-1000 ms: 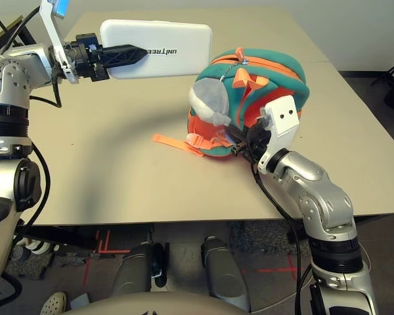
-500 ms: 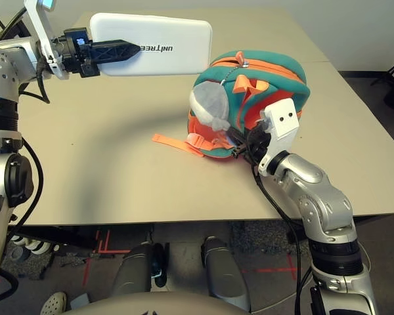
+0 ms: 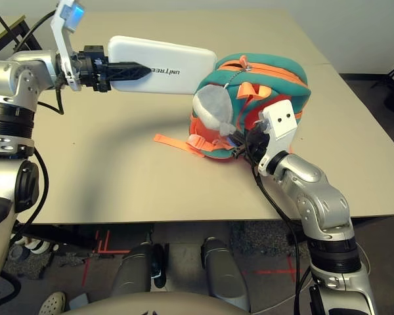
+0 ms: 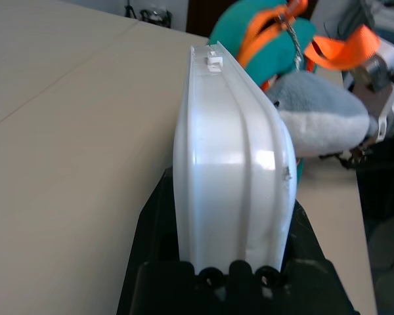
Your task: Put the pencil case into the backpack and zip it.
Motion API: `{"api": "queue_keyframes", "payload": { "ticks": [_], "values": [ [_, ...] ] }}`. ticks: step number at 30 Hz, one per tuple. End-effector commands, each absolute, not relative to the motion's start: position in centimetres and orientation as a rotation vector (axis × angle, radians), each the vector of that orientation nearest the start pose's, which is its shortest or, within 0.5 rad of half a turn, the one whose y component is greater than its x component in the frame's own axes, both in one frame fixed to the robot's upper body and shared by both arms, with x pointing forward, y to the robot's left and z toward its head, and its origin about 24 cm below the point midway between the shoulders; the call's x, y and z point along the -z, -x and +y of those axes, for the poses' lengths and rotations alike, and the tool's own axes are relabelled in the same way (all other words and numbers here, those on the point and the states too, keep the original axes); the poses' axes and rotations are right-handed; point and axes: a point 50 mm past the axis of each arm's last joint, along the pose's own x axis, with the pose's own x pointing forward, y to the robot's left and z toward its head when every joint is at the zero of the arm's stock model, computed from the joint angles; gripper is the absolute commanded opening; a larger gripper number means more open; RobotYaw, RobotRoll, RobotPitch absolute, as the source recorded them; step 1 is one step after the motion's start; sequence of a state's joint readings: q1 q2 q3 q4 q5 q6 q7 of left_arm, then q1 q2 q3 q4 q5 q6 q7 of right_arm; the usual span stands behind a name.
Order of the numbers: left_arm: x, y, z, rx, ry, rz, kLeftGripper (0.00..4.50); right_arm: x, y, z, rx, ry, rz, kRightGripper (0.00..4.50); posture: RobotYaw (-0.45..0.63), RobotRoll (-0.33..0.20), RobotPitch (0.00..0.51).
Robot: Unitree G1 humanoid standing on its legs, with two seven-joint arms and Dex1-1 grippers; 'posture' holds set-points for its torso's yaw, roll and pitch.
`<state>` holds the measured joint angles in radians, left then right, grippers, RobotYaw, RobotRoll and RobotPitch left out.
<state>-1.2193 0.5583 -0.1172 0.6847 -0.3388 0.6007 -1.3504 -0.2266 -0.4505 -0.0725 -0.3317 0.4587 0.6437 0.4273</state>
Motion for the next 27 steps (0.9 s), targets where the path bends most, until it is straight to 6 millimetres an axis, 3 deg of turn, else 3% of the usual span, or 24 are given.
{"api": "queue_keyframes", "payload": {
  "ticks": [1, 15, 22, 27],
  "values": [
    [-26.8, -37.0, 14.3, 1.398, -0.189, 0.192, 1.22, -11.8, -27.2, -17.6, -0.578, 0.018, 0.196, 0.15, -0.24, 0.000, 0.104],
    [-29.5, -36.7, 16.8, 1.446, -0.162, 0.188, 1.22, -11.7, -28.0, -18.0, -0.571, 0.032, 0.201, 0.15, -0.24, 0.000, 0.109],
    [-29.5, -36.1, 17.4, 1.456, -0.192, 0.230, 1.22, -11.6, -28.5, -18.6, -0.567, 0.042, 0.204, 0.15, -0.23, 0.000, 0.107],
    [-29.3, -36.1, 16.6, 1.484, -0.239, 0.245, 1.22, -11.6, -28.7, -18.7, -0.566, 0.045, 0.203, 0.15, -0.24, 0.000, 0.103]
  ]
}}
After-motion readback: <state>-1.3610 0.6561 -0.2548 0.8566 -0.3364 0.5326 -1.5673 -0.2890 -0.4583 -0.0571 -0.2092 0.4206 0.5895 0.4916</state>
